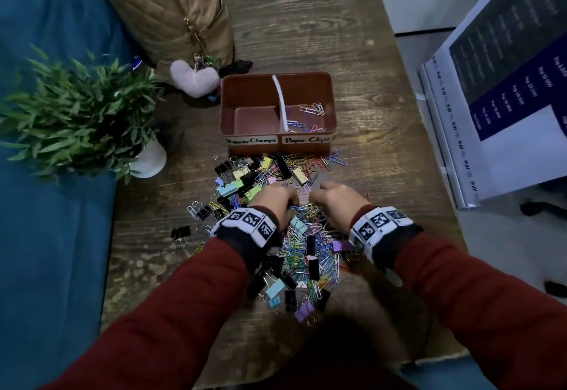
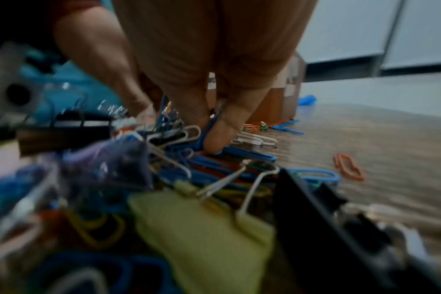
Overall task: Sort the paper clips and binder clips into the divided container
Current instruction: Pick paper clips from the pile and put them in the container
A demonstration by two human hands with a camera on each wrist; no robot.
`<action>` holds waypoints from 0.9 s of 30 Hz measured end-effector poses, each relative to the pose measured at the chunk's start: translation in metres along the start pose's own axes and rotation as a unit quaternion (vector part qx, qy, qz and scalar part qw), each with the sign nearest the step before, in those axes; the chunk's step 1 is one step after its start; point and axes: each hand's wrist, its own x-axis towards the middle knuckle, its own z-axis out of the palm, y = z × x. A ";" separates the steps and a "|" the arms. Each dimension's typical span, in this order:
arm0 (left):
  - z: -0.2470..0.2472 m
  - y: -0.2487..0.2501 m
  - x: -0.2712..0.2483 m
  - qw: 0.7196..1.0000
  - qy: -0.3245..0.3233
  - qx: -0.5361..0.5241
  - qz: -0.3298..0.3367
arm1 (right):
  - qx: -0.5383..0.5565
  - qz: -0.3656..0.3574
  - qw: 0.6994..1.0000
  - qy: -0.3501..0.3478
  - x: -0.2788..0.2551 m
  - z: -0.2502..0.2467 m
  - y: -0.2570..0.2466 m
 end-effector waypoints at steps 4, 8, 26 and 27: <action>-0.007 -0.004 -0.003 0.987 0.012 -0.148 -0.064 | 0.107 0.057 0.993 0.014 -0.004 -0.013 0.008; -0.020 -0.004 -0.006 0.964 0.006 -0.252 -0.080 | 0.214 0.112 0.970 0.005 -0.001 -0.025 0.010; -0.044 -0.017 -0.014 0.824 -0.059 -0.551 -0.119 | 0.424 0.160 0.866 0.213 0.062 -0.147 -0.012; -0.045 -0.017 -0.012 0.831 -0.052 -0.541 -0.118 | 0.401 0.167 0.877 0.207 0.067 -0.144 -0.013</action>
